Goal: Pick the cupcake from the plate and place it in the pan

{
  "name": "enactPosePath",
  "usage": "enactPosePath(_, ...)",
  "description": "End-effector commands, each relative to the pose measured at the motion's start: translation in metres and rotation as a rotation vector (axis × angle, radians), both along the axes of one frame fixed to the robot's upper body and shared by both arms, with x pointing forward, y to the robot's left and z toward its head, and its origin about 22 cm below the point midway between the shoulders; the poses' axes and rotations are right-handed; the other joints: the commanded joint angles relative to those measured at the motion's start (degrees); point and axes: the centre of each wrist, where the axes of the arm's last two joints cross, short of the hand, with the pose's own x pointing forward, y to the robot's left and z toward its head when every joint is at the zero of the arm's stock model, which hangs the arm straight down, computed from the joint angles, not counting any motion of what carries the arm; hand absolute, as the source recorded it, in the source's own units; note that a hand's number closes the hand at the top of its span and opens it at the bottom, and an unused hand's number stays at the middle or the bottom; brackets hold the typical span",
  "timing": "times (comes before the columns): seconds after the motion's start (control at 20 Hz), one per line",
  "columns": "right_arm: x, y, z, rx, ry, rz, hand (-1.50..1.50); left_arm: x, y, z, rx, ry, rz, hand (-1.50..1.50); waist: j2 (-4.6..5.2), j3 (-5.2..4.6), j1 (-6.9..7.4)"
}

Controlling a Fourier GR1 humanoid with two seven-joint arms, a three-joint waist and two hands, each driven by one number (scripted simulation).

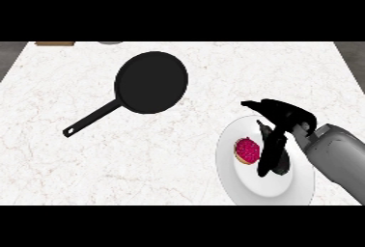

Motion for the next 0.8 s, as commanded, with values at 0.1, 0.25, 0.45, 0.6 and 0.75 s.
enactPosePath(0.1,0.005,0.021,-0.007,-0.088,0.052,0.015,-1.5,0.086,-0.025,0.044,-0.074,-0.474,-0.083,0.0,0.02,-0.35,-1.41)
enactPosePath(0.25,0.003,0.027,-0.017,-0.144,0.097,0.015,-1.5,0.085,-0.021,0.042,-0.059,-0.468,-0.067,0.0,-0.15,-0.45,-1.81)
enactPosePath(0.45,0.004,0.031,-0.023,-0.143,0.098,0.003,-1.5,0.082,-0.024,0.045,-0.072,-0.473,-0.072,0.0,-0.24,-0.31,-2.14)
enactPosePath(0.6,0.005,0.026,-0.031,-0.168,0.117,-0.005,-1.5,0.084,-0.022,0.047,-0.066,-0.48,-0.052,0.0,-0.15,-0.24,-2.81)
enactPosePath(0.75,0.003,0.031,-0.039,-0.176,0.146,0.028,-1.5,0.08,-0.024,0.044,-0.072,-0.468,-0.077,0.0,-0.12,-0.24,-2.61)
